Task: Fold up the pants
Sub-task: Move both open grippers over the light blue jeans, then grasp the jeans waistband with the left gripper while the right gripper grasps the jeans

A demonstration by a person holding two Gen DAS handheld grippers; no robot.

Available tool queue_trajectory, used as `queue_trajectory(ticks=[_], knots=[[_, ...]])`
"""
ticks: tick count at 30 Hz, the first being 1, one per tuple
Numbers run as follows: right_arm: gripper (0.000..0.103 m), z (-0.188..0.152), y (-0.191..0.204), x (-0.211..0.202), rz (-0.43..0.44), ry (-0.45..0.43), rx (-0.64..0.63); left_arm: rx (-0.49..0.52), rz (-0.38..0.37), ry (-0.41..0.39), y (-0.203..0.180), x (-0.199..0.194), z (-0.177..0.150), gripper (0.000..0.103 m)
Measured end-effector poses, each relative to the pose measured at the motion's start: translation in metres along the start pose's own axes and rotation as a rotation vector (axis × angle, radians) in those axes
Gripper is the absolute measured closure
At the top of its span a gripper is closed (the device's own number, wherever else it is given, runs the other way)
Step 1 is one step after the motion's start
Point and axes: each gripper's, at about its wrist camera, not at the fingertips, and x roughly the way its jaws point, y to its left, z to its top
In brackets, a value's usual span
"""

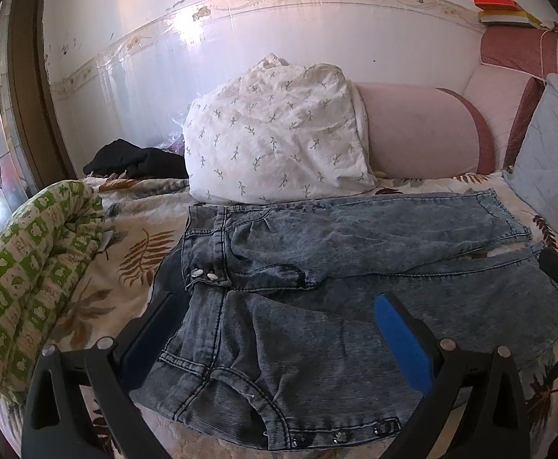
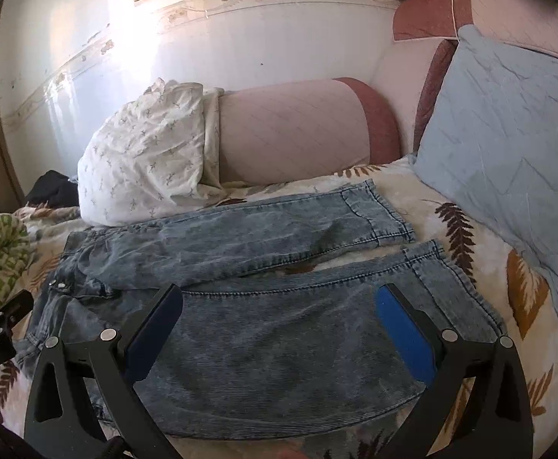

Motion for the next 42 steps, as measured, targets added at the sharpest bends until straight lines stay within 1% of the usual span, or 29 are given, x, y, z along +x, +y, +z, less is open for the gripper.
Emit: queue_trajectory(ticks=[12, 16, 18, 22, 25, 27, 30, 32, 33, 34, 37, 38, 40, 42], knots=[[0.001, 0.000, -0.004, 0.005, -0.011, 0.018, 0.009, -0.005, 0.002, 0.019, 0.007, 0.012, -0.005, 0.000], [0.001, -0.001, -0.004, 0.006, -0.018, 0.024, -0.004, -0.005, 0.006, 0.048, 0.014, 0.026, -0.010, 0.000], [0.001, -0.001, -0.004, 0.007, -0.020, 0.027, -0.009, -0.006, 0.007, 0.076, 0.021, 0.035, -0.013, 0.000], [0.001, -0.001, -0.009, 0.010, -0.027, 0.041, -0.005, -0.050, -0.006, 0.101, 0.048, 0.046, -0.008, 0.000], [0.001, -0.001, -0.013, 0.016, -0.031, 0.055, -0.011, -0.083, 0.039, 0.081, 0.078, 0.051, 0.003, 0.000], [0.001, -0.001, -0.016, 0.020, -0.033, 0.063, -0.007, -0.107, 0.070, 0.084, 0.099, 0.060, 0.014, 0.000], [0.001, 0.002, -0.025, 0.029, -0.020, 0.090, 0.012, -0.170, 0.093, 0.114, 0.134, 0.082, 0.035, 0.000], [0.001, 0.004, -0.032, 0.034, -0.011, 0.108, 0.032, -0.180, 0.104, 0.134, 0.152, 0.105, 0.057, 0.000], [0.001, 0.007, -0.036, 0.038, -0.005, 0.118, 0.044, -0.175, 0.138, 0.165, 0.158, 0.118, 0.066, 0.000], [0.001, 0.011, -0.041, 0.041, -0.003, 0.122, 0.052, -0.178, 0.141, 0.180, 0.165, 0.134, 0.078, 0.000], [0.001, 0.024, -0.051, 0.047, -0.010, 0.115, 0.038, -0.212, 0.102, 0.269, 0.177, 0.182, 0.102, 0.001], [0.001, 0.028, -0.053, 0.049, -0.016, 0.111, 0.033, -0.237, 0.071, 0.298, 0.179, 0.198, 0.108, 0.001], [0.001, 0.039, -0.060, 0.055, -0.045, 0.090, 0.022, -0.288, 0.027, 0.359, 0.181, 0.225, 0.115, 0.006], [0.001, 0.046, -0.068, 0.063, -0.061, 0.084, 0.021, -0.308, -0.001, 0.421, 0.177, 0.250, 0.119, 0.013]])
